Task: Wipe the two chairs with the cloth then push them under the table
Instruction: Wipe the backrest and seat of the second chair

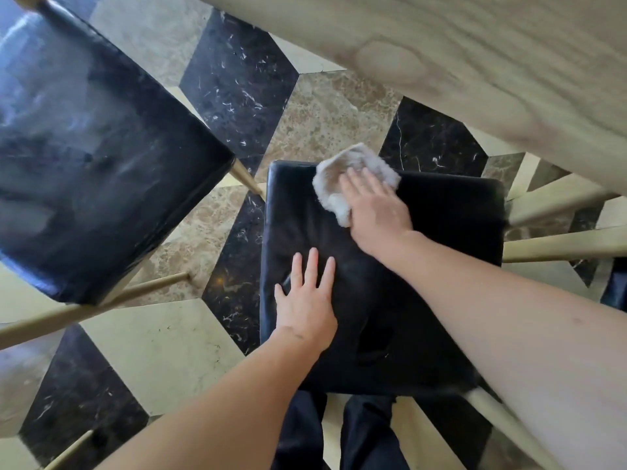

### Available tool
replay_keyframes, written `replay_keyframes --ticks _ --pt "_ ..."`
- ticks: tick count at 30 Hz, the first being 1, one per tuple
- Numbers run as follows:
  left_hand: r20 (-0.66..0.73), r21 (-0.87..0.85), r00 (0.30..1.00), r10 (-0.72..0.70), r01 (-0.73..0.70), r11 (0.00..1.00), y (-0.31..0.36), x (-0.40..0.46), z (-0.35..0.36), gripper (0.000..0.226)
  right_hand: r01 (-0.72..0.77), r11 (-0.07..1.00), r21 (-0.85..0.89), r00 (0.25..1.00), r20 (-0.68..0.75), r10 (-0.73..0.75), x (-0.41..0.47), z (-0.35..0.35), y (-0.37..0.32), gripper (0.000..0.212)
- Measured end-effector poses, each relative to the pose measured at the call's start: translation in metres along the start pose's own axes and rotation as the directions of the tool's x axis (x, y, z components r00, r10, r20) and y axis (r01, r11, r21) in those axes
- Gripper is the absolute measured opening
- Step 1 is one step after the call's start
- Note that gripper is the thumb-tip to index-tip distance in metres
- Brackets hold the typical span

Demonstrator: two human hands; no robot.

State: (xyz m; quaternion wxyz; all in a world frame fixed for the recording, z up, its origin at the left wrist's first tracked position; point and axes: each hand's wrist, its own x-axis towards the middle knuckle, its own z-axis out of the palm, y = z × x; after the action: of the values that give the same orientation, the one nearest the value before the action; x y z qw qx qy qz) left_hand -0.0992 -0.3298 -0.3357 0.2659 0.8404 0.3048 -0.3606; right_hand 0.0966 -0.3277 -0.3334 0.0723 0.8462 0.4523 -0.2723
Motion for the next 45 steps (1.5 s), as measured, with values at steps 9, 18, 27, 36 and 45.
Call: replay_keyframes --ticks 9,18,27,36,45 --pt "-0.168 0.179 0.983 0.072 -0.041 0.983 -0.017 0.005 0.016 0.073 -0.35 0.933 0.08 0.932 -0.064 0.356 -0.067 0.025 0.146 0.077" --pt "-0.222 -0.061 0.975 0.026 -0.041 0.997 -0.023 0.0 -0.006 0.053 -0.639 0.635 0.434 0.693 -0.034 0.72 -0.12 0.069 0.107 0.069" --pt "-0.156 -0.838 0.944 -0.292 0.03 0.545 -0.029 0.013 -0.082 0.06 -0.491 0.675 0.55 0.771 -0.086 0.631 -0.021 0.023 0.027 0.065" --pt "-0.236 -0.902 0.936 -0.262 -0.111 0.416 -0.051 0.044 -0.14 0.057 0.052 0.979 0.198 0.989 -0.146 -0.023 -0.013 0.047 -0.08 0.074" --pt "-0.151 -0.373 0.989 -0.002 -0.055 0.926 -0.049 0.045 -0.1 0.053 0.357 0.929 0.096 0.934 -0.021 -0.357 -0.106 0.102 -0.076 0.087"
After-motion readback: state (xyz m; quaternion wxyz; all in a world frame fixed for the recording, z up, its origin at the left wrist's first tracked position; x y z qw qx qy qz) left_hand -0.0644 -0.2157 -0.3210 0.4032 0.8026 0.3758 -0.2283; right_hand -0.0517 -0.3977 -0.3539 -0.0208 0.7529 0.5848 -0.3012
